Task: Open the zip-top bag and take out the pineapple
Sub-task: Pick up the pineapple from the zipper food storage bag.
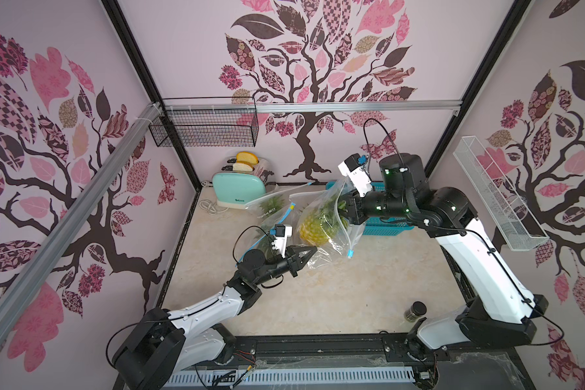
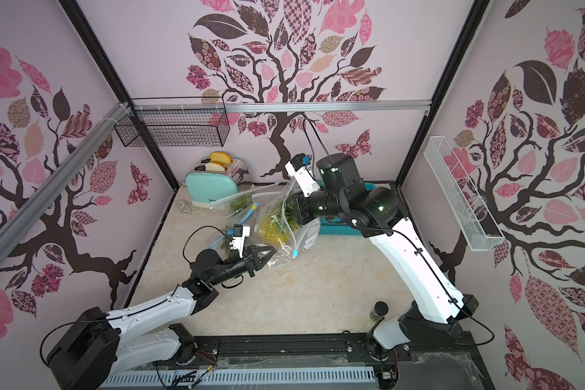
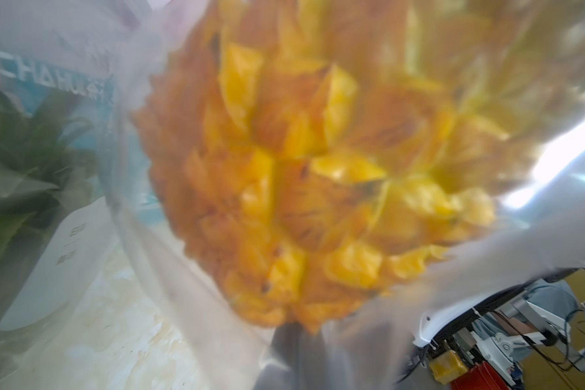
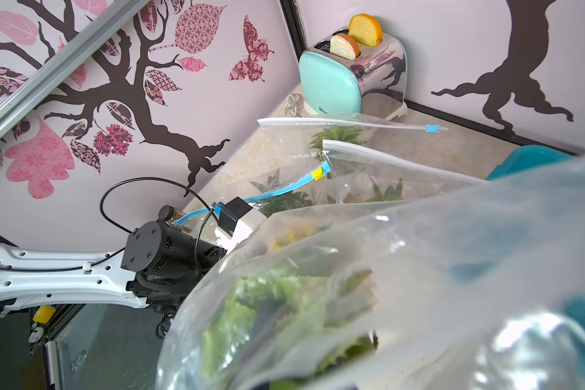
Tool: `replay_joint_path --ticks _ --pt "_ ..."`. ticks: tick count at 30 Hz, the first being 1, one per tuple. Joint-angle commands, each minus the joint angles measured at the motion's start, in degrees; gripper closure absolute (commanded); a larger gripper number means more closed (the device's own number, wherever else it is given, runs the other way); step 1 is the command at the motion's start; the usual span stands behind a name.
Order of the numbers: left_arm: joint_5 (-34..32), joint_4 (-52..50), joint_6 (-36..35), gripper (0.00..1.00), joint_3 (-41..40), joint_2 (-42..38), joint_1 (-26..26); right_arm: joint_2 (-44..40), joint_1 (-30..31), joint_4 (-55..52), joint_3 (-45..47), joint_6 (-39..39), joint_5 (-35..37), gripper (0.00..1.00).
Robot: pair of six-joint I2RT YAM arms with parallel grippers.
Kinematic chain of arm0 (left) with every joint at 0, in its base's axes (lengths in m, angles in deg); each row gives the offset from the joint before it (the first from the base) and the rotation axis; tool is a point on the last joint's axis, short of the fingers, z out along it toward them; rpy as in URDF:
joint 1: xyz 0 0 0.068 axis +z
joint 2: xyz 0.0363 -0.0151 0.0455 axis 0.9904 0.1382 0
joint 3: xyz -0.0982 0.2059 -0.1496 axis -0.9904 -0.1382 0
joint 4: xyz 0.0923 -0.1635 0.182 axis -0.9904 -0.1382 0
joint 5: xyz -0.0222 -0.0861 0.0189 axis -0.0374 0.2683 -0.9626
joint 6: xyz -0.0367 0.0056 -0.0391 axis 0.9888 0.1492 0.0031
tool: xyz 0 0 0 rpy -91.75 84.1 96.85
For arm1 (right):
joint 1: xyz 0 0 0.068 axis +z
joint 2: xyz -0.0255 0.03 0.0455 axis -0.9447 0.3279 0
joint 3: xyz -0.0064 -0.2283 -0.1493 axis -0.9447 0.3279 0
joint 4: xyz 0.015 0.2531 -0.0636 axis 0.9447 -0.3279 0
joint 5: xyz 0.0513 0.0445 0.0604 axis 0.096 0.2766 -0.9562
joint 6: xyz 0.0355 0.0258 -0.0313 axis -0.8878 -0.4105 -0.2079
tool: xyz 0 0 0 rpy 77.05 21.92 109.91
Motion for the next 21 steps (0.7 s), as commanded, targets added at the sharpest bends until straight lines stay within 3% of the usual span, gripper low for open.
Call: replay_joint_path --ticks 1,5,8,11,18,21 --pt "-6.8 -12.5 -3.7 1.0 2.4 0.4 -0.2 -0.1 0.4 0.8 -7.0 0.8 0.0 1.0" --pt "-18.2 -26.3 -3.7 1.0 5.2 4.4 -0.3 1.3 0.4 -2.3 -14.3 1.2 0.4 1.0" --pt "-23.7 -29.2 -0.9 1.0 6.2 8.8 -0.4 1.9 0.3 -5.6 -20.3 0.8 0.1 1.0" --pt "-26.4 -28.6 2.6 1.0 6.7 13.0 -0.4 0.9 0.3 -7.4 -23.8 0.0 -0.1 1.0" --pt "-28.3 -26.0 7.5 1.0 9.8 19.2 -0.4 -5.0 0.3 -5.9 -21.6 -1.2 0.1 1.0" --pt "-30.1 -25.9 9.0 1.0 11.4 20.3 -0.4 -6.2 0.3 -5.2 -20.4 -1.9 -3.1 1.0"
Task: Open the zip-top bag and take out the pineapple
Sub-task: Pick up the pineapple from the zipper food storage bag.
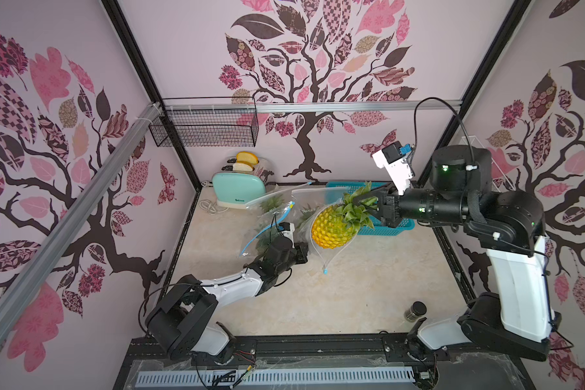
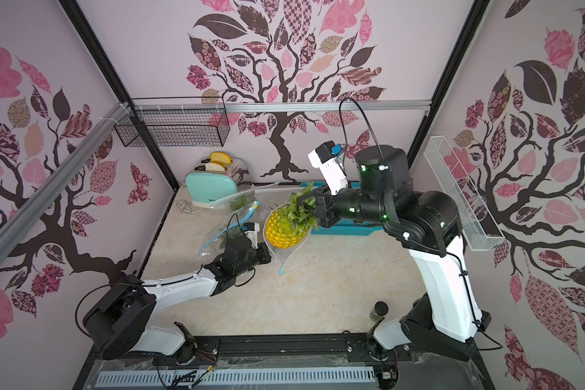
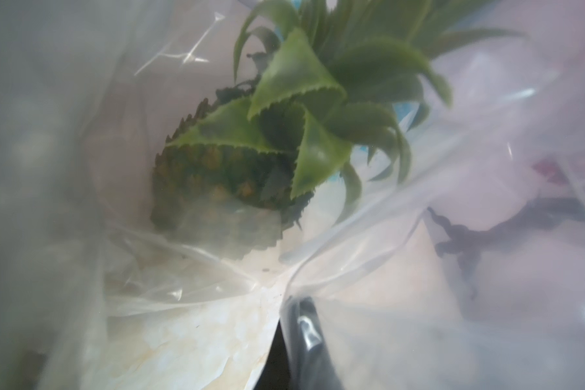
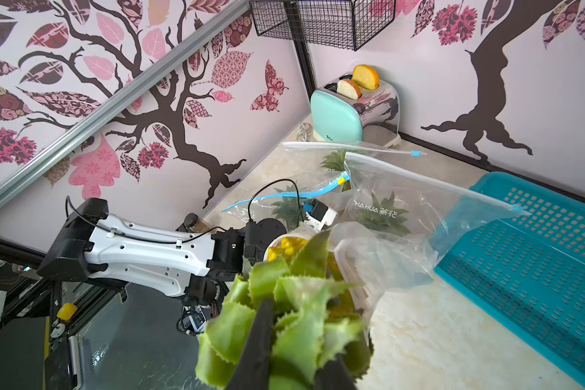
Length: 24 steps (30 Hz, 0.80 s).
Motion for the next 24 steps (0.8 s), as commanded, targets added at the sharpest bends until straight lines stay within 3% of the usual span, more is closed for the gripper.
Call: replay_joint_path --ticks 1,15,24 --pt "-5.9 -5.0 3.1 1.0 0.5 2.5 0.8 -4.7 0.3 9.1 -0.4 -1.7 -5.4 1.0" --pt "-9.3 -7.1 4.0 1.0 10.7 -2.1 0.8 -8.0 0.3 9.0 8.7 -1.4 -20.0 1.0" --pt "1.2 -6.4 4.2 1.0 16.9 -9.6 1.1 -11.6 0.3 8.3 16.4 0.6 -21.1 1.0"
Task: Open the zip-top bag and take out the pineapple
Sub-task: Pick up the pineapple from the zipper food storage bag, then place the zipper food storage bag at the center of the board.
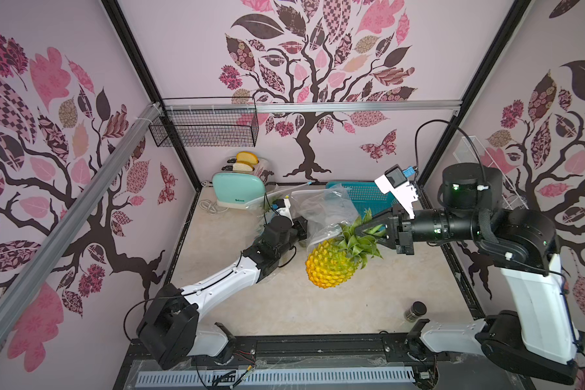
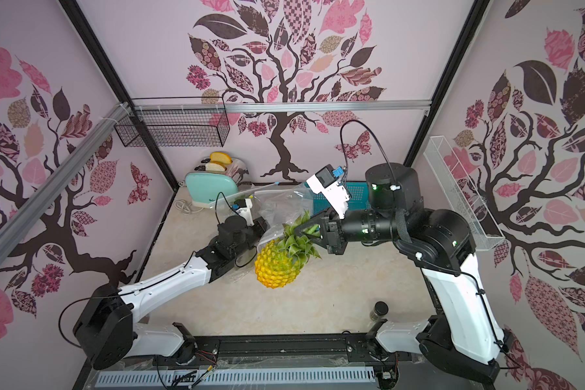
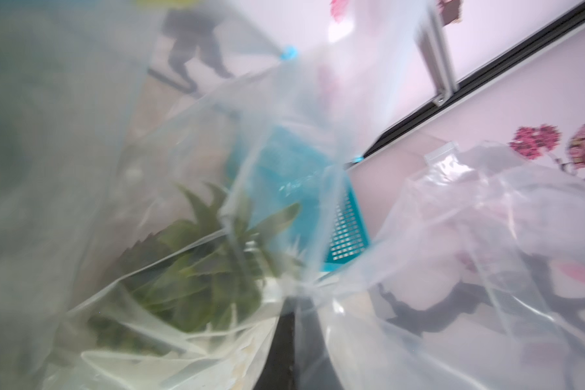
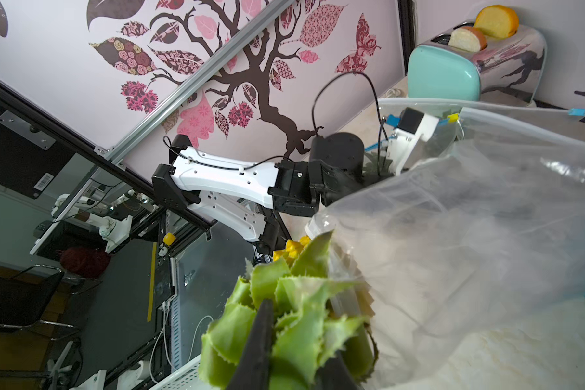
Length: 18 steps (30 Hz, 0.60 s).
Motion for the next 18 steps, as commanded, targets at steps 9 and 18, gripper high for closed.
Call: replay_joint_path --ticks 9,18 --pt "13.8 8.8 2.9 1.0 5.5 -10.4 9.1 -5.9 0.2 6.4 7.3 1.1 -0.1 1.0" --pt "14.6 0.2 -12.5 1.0 19.0 -14.9 16.7 -7.2 0.3 7.7 10.0 1.7 1.8 1.0"
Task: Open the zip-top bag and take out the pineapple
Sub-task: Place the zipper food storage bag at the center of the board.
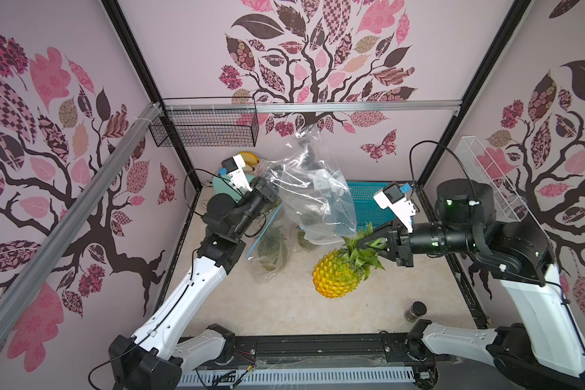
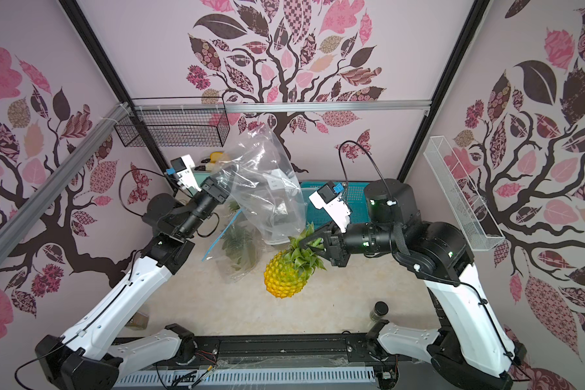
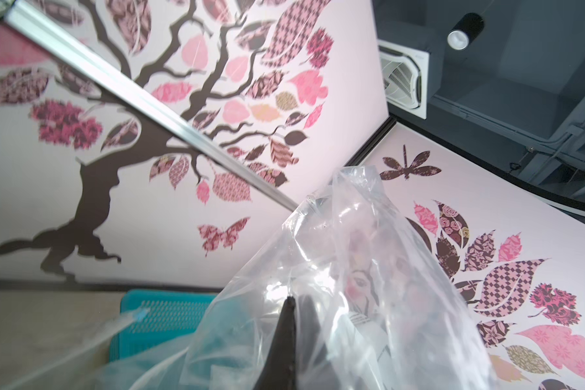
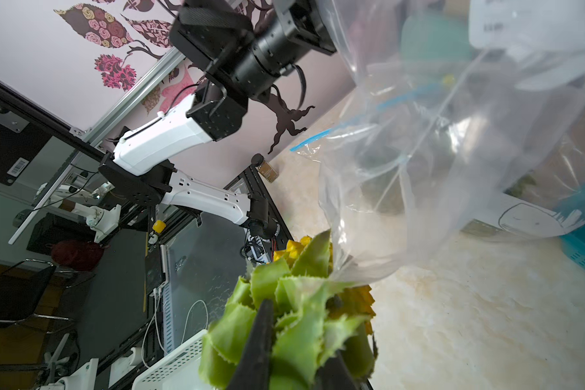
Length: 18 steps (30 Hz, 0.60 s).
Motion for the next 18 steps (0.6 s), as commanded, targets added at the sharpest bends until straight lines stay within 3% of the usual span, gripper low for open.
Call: replay_joint_path --ticks 1,5,9,14,16,18 --pt "-0.6 -6.6 -12.2 1.0 5.3 -3.3 1.7 -1.4 0.3 5.6 -0.6 0.8 0.3 1.0" --pt "-9.7 -23.5 -23.0 1.0 10.9 -6.8 6.2 -1.0 0.2 5.7 -0.4 1.5 3.1 1.0" --pt "-18.7 -33.6 -24.8 1.0 10.3 -10.2 17.1 -0.3 0.2 6.4 0.5 2.1 5.6 1.0" --pt "-12.3 -34.1 -16.8 1.0 0.9 -10.0 36.3 1.1 0.2 6.7 1.0 3.6 7.6 1.0" --pt "-16.0 -33.4 -17.8 1.0 -2.4 -9.0 37.2 1.5 0.2 6.5 1.0 4.1 8.2 1.0" --pt "-15.5 -32.7 -17.0 1.0 -4.8 -7.0 39.4 1.9 0.2 6.1 0.8 4.6 9.3 1.0"
